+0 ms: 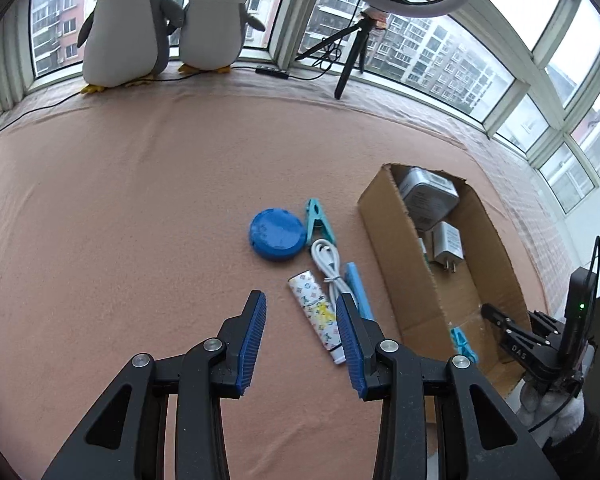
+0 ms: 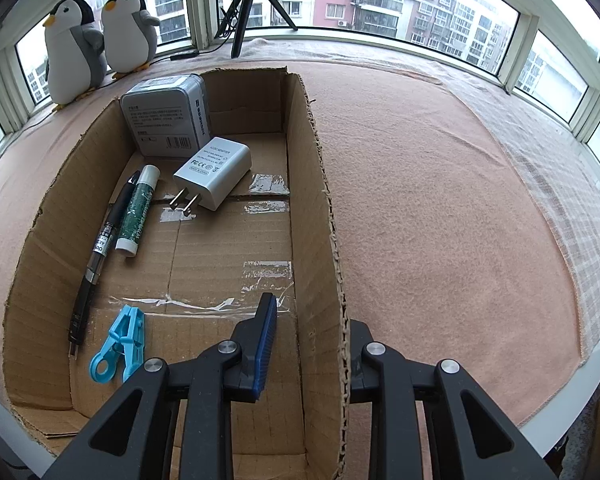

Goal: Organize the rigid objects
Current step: 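Move the left tool to the blue round container and grasp it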

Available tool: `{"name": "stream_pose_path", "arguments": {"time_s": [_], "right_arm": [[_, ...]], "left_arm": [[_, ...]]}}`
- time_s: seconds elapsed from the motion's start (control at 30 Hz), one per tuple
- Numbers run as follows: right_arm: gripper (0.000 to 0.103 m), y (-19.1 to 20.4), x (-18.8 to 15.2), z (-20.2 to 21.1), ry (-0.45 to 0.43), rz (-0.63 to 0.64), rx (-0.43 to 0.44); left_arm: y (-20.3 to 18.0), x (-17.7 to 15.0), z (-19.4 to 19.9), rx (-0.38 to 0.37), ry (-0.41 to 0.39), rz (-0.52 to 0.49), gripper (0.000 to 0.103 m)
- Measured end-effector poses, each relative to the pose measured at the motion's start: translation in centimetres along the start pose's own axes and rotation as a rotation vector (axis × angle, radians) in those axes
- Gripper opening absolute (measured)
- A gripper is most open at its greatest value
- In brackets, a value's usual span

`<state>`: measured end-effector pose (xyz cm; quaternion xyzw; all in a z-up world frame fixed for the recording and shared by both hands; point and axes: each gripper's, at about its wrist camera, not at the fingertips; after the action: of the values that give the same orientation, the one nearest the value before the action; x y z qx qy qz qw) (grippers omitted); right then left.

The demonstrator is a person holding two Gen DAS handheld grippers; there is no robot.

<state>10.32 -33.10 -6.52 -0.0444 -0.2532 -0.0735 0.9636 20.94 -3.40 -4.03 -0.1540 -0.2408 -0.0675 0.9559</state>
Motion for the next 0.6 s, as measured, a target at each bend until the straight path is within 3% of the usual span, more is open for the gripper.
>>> {"name": "stream_pose_path", "arguments": {"time_s": [0.27,0.33,0.43,0.6], "right_arm": [[0.024,0.1,-0.2,0.0,-0.002,0.003,-0.005],[0.024,0.1,-0.2,0.0,-0.002,0.002,-0.004],[0.024,0.1,-0.2,0.0,-0.002,0.001,-0.004],[0.024,0.1,-0.2,0.0,-0.001,0.005,-0.006]], "left_arm": [[1.3,0.2,-2.6,0.034,0.020,0.017,0.039],[0.9,0.7,-3.1,0.042,0.011,-0.019,0.040],[0.1,1.2,-4.5,0.073,0.007,-0.096,0.056],[-0.6,1.7,-6.4,0.086,0.009,-0.164,0.056]]}}
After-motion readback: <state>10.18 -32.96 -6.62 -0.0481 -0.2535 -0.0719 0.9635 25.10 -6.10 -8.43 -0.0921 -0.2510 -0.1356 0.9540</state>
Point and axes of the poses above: each gripper's, at about its wrist camera, not at the fingertips, and z roughly against the way its jaws point, y to its left, x to its top, and after that the axes turned 2 degrees about x, right-handed
